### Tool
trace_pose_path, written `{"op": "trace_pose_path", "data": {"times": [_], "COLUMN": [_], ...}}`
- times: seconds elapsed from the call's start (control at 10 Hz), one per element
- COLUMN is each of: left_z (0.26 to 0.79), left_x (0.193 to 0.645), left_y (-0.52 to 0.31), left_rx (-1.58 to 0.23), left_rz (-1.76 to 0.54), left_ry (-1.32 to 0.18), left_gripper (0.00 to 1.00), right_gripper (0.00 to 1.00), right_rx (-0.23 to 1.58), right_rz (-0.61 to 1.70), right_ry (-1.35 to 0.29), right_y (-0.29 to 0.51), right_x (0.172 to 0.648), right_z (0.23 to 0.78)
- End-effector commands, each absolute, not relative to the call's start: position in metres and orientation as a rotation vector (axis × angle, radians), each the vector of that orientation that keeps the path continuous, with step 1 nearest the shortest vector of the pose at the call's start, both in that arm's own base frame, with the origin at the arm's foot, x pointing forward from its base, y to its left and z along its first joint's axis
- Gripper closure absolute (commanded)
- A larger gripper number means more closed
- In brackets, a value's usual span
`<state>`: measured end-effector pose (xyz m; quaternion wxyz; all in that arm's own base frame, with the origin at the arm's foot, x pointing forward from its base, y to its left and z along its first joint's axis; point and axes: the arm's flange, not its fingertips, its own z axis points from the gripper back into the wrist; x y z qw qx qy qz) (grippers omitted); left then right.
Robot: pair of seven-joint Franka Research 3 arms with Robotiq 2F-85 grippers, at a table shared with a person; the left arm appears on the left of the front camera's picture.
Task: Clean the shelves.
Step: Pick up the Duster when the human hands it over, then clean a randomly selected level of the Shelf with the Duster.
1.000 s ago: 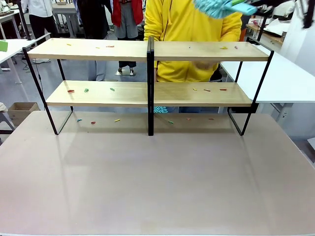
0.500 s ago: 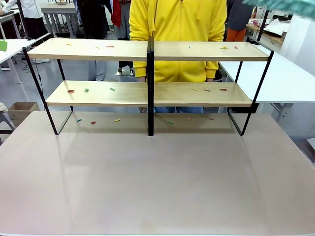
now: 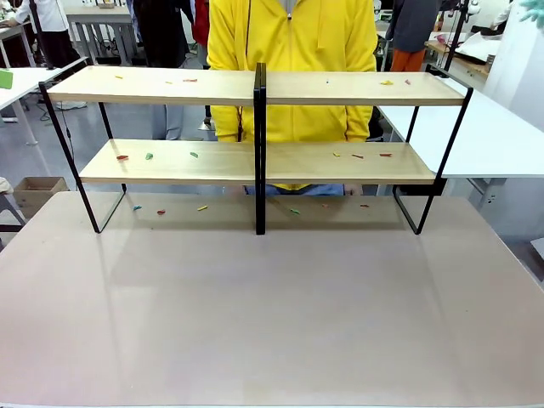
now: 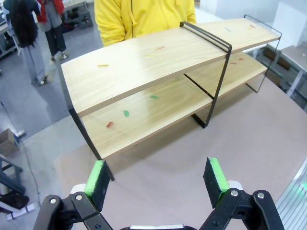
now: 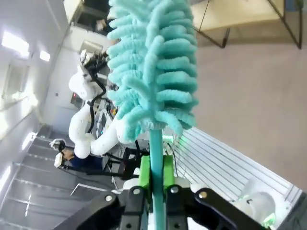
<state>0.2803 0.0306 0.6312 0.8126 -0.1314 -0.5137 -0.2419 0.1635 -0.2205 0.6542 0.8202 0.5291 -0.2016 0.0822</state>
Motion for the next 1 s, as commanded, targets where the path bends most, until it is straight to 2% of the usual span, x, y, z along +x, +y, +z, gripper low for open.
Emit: {"op": "trace_pose_path", "data": {"times": [0.0,0.9], "left_z": [0.6305,0.6305], "left_x": [0.2813,0.2813], "left_y": [0.0296,0.0296], "left_rx": [-0.275,-0.275], "left_rz": [-0.506,-0.506], "left_ry": [-1.094,-1.094], "left_gripper": [0.0,0.0], "right_gripper": [0.93,0.93], "right_rx": [1.124,1.124], "right_rz": [0.199,0.199], "right_ry": [-0.369,-0.369], "right_y": [-0.2117,-0.2117], "right_x": [0.1624,0.1624], "right_z": [0.6789,0.6789]}}
